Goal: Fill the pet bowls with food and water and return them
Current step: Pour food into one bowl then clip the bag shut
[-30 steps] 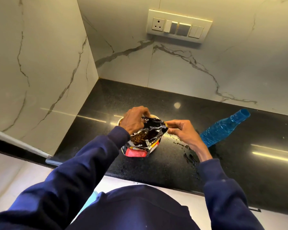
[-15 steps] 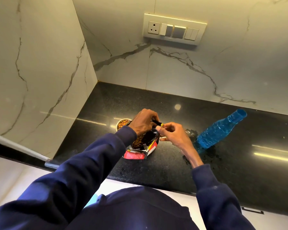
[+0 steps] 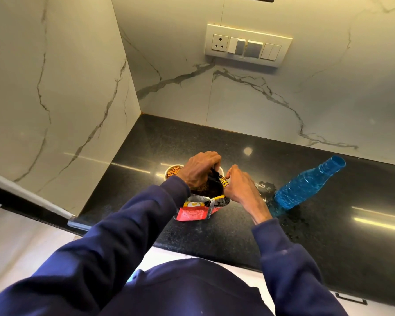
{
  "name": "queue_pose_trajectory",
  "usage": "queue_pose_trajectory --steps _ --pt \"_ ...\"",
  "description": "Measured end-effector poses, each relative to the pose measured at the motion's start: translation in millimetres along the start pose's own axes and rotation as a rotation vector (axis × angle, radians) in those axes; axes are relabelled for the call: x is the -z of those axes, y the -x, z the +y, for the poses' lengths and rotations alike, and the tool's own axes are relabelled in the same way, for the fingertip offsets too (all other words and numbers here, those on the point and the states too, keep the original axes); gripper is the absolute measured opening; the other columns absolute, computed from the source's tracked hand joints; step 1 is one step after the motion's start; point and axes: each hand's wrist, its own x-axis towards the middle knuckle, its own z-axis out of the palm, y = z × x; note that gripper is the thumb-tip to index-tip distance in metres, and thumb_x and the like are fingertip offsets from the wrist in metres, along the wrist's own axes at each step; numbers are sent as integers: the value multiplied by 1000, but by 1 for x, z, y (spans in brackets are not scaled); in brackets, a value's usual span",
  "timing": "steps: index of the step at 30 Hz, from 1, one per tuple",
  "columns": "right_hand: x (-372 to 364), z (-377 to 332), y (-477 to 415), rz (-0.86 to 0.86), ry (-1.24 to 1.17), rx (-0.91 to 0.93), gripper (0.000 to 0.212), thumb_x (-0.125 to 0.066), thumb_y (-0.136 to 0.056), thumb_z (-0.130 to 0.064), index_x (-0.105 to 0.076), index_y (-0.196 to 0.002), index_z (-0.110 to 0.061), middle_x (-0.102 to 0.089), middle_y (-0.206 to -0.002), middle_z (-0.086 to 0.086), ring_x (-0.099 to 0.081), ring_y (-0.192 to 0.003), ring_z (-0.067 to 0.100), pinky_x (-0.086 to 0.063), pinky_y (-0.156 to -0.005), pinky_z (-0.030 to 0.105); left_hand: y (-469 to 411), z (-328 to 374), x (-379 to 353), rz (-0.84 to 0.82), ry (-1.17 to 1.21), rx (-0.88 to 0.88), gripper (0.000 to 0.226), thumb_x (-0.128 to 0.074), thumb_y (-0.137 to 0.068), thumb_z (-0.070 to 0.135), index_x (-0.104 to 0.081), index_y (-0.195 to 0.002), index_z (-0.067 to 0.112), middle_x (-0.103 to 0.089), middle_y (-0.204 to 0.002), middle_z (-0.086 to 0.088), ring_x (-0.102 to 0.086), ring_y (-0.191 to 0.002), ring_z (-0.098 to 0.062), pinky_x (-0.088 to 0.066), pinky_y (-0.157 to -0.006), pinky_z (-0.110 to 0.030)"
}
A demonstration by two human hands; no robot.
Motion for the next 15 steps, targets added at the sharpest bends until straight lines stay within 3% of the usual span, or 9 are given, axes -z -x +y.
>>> queue_pose_trajectory --steps 2,4,8,11,15 --pt "-1 7 1 -46 -16 -7 42 -73 -85 -5 -53 -121 -14 -63 -107 6 -62 -90 19 -47 -64 30 8 -9 4 33 63 87 17 -66 -80 1 -58 -89 13 -59 -93 -4 -57 -85 -24 -50 -72 -37" --pt "2 15 0 -99 -58 20 51 -82 -82 -23 -55 -125 -18 -63 -112 2 -60 -101 19 -47 -78 33 20 -22 9 54 146 227 15 -73 -83 10 -62 -90 17 -61 -97 0 -59 -92 -20 -52 -77 -35" --pt "16 15 -2 -250 -332 25 64 -82 -78 -42 -60 -130 -13 -59 -112 -1 -61 -103 19 -52 -88 38 37 -31 19 45 208 392 21 -77 -84 20 -65 -102 20 -61 -109 0 -55 -102 -15 -48 -89 -32" --pt "18 12 -5 -259 -385 9 45 -82 -77 -45 -74 -108 -14 -72 -96 5 -65 -90 19 -56 -79 44 36 -29 17 65 173 435 28 -80 -81 20 -66 -105 18 -59 -110 -2 -53 -103 -16 -47 -89 -33" --pt "4 4 -10 -117 -201 -56 31 -80 -81 -9 -71 -110 -9 -71 -105 7 -63 -86 16 -43 -59 23 34 -31 9 70 82 378 16 -75 -83 9 -64 -93 15 -58 -98 -3 -54 -98 -21 -47 -81 -31"
